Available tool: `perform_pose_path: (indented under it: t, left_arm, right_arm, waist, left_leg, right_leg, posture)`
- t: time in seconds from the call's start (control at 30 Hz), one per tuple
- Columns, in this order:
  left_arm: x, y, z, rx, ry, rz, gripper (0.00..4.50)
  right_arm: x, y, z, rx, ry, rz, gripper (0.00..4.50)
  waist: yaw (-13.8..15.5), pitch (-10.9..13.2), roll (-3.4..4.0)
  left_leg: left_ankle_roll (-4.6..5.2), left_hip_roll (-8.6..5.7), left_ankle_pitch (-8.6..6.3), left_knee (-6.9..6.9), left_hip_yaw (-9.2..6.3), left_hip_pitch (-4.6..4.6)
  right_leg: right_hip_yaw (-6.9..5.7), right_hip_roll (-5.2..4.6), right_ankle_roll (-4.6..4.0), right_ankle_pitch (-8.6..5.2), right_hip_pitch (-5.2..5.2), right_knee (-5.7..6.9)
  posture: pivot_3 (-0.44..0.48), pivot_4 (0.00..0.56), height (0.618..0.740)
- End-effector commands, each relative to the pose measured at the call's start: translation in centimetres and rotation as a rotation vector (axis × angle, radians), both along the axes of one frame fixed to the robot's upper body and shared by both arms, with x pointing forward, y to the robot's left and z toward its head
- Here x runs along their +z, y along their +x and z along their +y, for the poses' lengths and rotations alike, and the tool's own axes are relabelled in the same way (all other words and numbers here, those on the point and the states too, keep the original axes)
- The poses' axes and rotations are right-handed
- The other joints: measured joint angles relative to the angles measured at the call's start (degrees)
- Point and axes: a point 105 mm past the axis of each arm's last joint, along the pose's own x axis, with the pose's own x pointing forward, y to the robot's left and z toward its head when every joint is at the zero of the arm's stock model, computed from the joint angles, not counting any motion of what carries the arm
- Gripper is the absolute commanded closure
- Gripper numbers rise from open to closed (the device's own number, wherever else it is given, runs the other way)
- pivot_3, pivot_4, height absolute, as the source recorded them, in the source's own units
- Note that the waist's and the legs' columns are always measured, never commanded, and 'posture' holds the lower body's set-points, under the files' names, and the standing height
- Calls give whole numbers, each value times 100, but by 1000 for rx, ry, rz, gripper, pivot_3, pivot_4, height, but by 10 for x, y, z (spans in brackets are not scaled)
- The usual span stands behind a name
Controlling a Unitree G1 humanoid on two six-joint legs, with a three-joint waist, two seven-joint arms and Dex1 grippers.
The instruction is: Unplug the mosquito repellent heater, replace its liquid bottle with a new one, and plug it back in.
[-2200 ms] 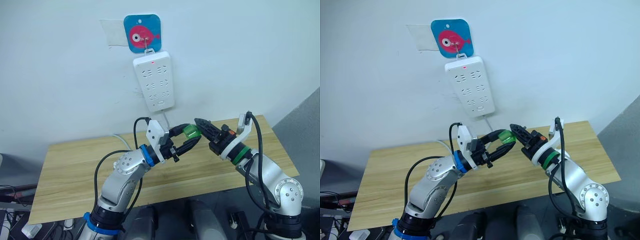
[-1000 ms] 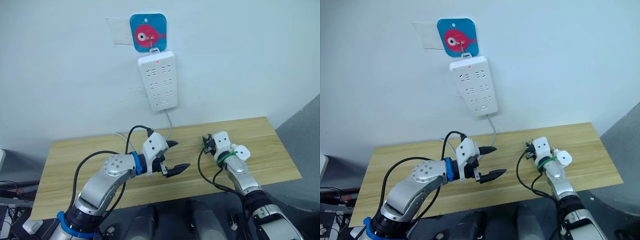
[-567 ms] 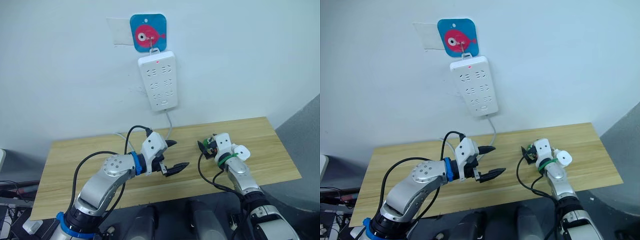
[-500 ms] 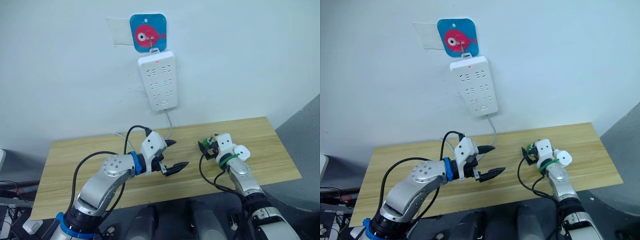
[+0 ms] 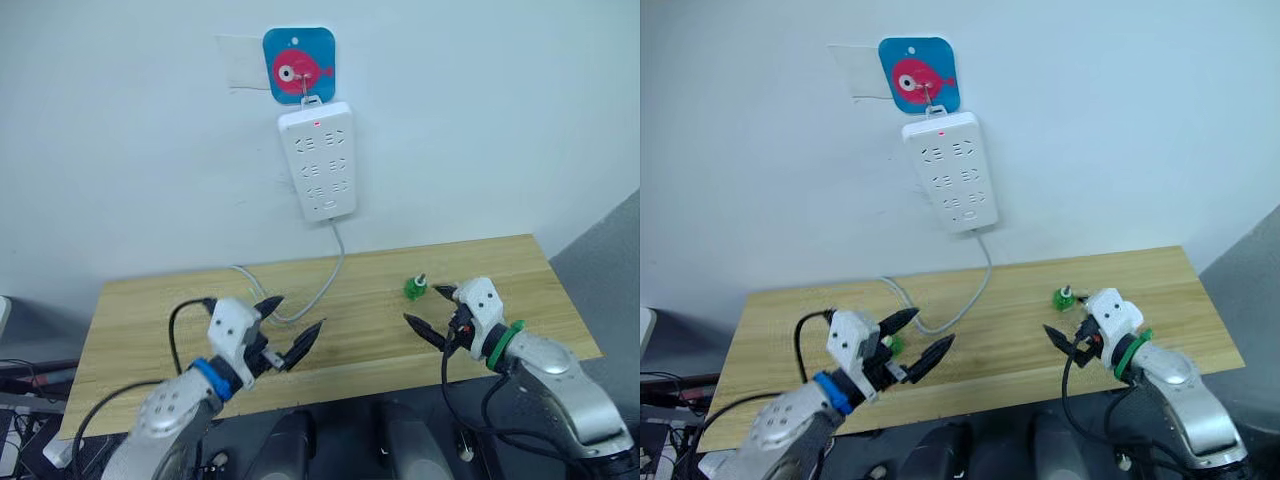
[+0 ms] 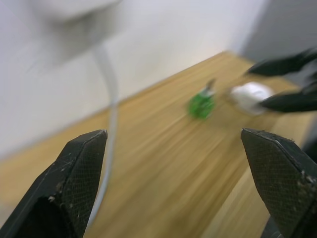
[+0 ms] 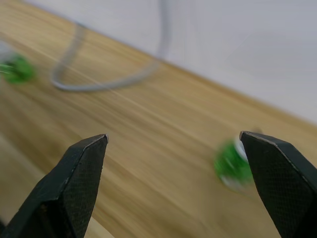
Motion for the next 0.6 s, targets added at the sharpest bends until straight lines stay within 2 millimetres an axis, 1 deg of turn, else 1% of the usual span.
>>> perform_pose_path:
  t: [0.03, 0.17, 0.27, 0.33, 0.37, 0.43, 0.47, 0.53, 0.6]
  left_arm:
    - [1, -7, 17, 151, 28, -71, 0]
    - [-21, -24, 40, 328, 76, -77, 0]
    - [-41, -34, 51, 406, 88, -58, 0]
    - [-49, -36, 52, 428, 85, -55, 0]
    - [-61, -29, 54, 451, 71, -49, 0]
    - [-75, -16, 57, 480, 56, -53, 0]
    - [-78, -11, 57, 488, 55, -63, 0]
    - [-79, -2, 56, 496, 51, -89, 0]
    - [-80, 6, 54, 488, 49, -107, 0]
  right_arm:
    - [20, -3, 29, 214, 40, -5, 28]
    - [38, -5, 56, 445, 33, -18, 28]
    - [47, -11, 70, 590, 35, -10, 28]
    - [51, -15, 72, 649, 26, -4, 28]
    - [50, -17, 75, 692, 2, -5, 28]
    - [50, -18, 78, 746, -32, -3, 28]
    - [50, -19, 78, 761, -41, -2, 28]
    - [57, -18, 79, 766, -35, -2, 28]
    - [64, -18, 81, 769, -23, -1, 28]
  waist:
    - [46, 18, -16]
    - [120, 39, -25]
    - [219, 78, -22]
    - [270, 136, -25]
    - [307, 158, -25]
    - [378, 191, 8]
    - [399, 224, 12]
    - [399, 286, -23]
    - [382, 321, -30]
  left_leg:
    - [0, 1, 0, 0, 0, -1]
    - [-1, -2, -5, -10, -17, -16]
    - [1, -2, -15, -12, -23, -20]
    - [0, -2, -17, -12, -32, -22]
    - [-1, -1, -17, -10, -39, -27]
    - [-1, -2, -17, -9, -40, -27]
    - [-1, -6, -16, -6, -42, -29]
    - [-4, 3, -14, 0, -46, -33]
    - [-4, 4, -14, -1, -50, -38]
  right_leg:
    - [-2, 0, -1, 0, -1, -2]
    - [-21, -1, 15, 8, -9, -12]
    - [-30, -5, 7, 4, -13, -16]
    - [-38, -8, 7, -2, -12, -17]
    - [-45, -8, 8, -6, -12, -17]
    - [-51, -12, 7, -7, -9, -22]
    - [-57, -15, 7, -7, -10, -18]
    - [-93, -19, 11, -5, -9, -12]
    - [-118, -29, 4, -1, -12, -13]
  posture:
    - [39, 274, 740]
    - [62, 288, 740]
    - [71, 298, 740]
    - [95, 311, 740]
    - [104, 320, 740]
    - [105, 331, 740]
    - [101, 339, 740]
    - [94, 359, 740]
    - [87, 372, 740]
